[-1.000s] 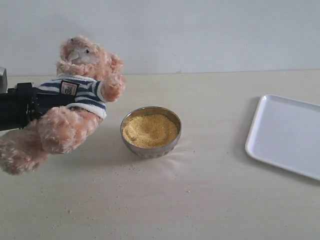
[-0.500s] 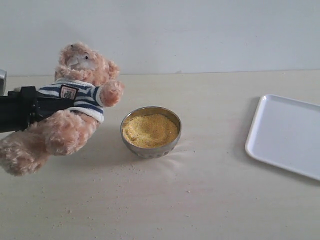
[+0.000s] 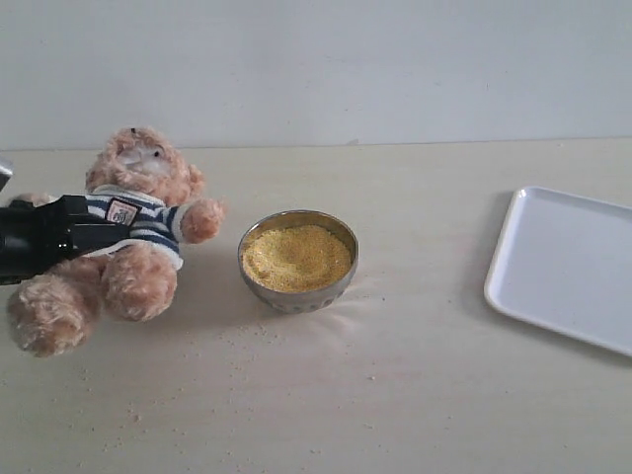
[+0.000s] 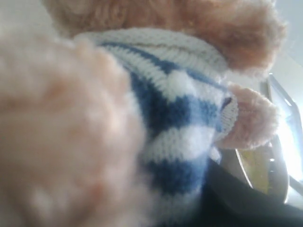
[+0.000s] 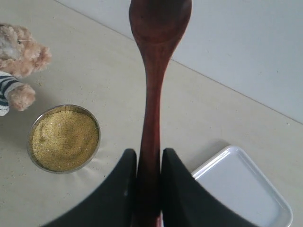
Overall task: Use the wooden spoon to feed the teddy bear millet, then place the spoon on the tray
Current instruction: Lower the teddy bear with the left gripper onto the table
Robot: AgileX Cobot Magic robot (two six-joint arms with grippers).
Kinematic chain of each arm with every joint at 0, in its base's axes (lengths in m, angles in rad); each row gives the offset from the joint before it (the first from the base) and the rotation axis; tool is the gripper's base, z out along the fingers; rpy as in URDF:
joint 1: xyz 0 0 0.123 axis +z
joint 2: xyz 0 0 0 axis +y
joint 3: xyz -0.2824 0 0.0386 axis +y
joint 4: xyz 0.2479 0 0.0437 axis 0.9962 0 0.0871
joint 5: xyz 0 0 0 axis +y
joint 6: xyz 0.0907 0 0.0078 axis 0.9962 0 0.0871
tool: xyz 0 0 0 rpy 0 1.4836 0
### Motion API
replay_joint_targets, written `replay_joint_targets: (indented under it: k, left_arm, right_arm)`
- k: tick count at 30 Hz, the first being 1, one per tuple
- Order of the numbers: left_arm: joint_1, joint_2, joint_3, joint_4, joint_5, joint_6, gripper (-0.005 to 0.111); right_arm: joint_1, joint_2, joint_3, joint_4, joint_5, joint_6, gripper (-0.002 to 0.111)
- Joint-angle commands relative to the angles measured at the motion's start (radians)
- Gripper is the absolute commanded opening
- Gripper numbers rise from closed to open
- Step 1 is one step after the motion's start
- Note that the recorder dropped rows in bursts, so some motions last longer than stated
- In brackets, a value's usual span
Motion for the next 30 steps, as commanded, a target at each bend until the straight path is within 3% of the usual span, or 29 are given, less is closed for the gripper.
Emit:
replay_joint_targets:
  k: [1,9,30]
  left_arm:
    - [-0.053,-0.001,-0.005,-0.013,-0.028,0.012,0.005]
    - [-0.132,-0.001,-0.005,-0.013,-0.064,0.076,0.005]
    - [-0.130,0.012,-0.005,-0.013,-0.207,0.132,0.005]
  right_arm:
    - [-0.003,-0.009,-0.001,0.006,-0.002,-0.005,0.000]
    - [-0.003,-0.009,-0.001,0.006,-0.002,-0.010,0.000]
    - [-0.003,-0.009,-0.001,0.006,-0.002,-0.012,0.000]
